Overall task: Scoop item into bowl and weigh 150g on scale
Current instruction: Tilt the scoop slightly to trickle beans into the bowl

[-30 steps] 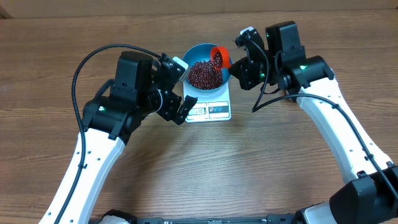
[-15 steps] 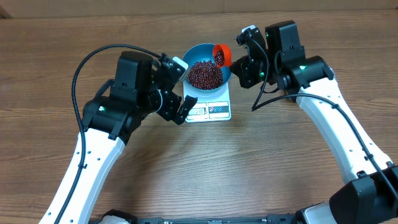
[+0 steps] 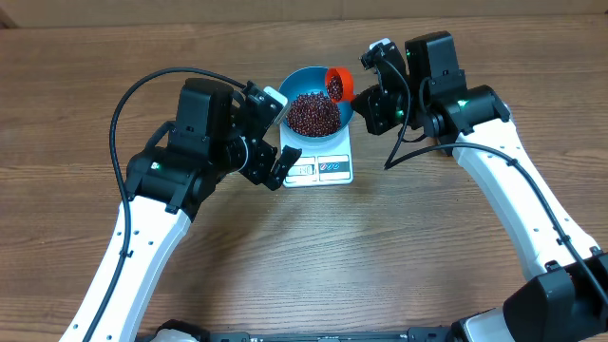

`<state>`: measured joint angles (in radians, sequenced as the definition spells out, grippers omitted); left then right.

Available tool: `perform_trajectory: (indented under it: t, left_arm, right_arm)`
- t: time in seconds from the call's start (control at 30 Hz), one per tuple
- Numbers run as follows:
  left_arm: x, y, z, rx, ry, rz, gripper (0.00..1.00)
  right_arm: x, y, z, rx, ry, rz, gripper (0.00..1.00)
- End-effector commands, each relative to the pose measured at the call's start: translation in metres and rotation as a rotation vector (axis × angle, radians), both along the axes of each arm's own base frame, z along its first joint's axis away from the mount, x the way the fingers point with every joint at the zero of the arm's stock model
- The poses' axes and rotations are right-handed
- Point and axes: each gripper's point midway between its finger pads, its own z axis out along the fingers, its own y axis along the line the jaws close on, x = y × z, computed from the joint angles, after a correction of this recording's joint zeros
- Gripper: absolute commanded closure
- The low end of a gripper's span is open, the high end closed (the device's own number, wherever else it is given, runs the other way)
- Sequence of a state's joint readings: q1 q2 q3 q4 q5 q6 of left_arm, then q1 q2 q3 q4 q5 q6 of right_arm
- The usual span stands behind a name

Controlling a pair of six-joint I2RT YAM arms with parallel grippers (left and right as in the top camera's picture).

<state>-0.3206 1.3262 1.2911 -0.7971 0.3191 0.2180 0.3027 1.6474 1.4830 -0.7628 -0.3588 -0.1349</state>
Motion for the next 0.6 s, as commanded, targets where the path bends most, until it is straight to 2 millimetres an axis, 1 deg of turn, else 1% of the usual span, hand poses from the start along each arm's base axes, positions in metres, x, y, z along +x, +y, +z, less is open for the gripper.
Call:
perform_trajectory:
  t: [0.0,0.57]
  left_arm:
    - [-0.0012,-0.0021,0.0101,-0.006,-0.032,-0.025,0.01]
    - [-0.0012,-0.0021,0.0101,-0.006,-0.032,-0.025,0.0]
  right_arm:
    - [0.0016,0.0022,0.018,0.012,-0.045,-0.001,0.96]
    - [0.0006,0.0018,0.017,0.01,-0.039,-0.001,0.96]
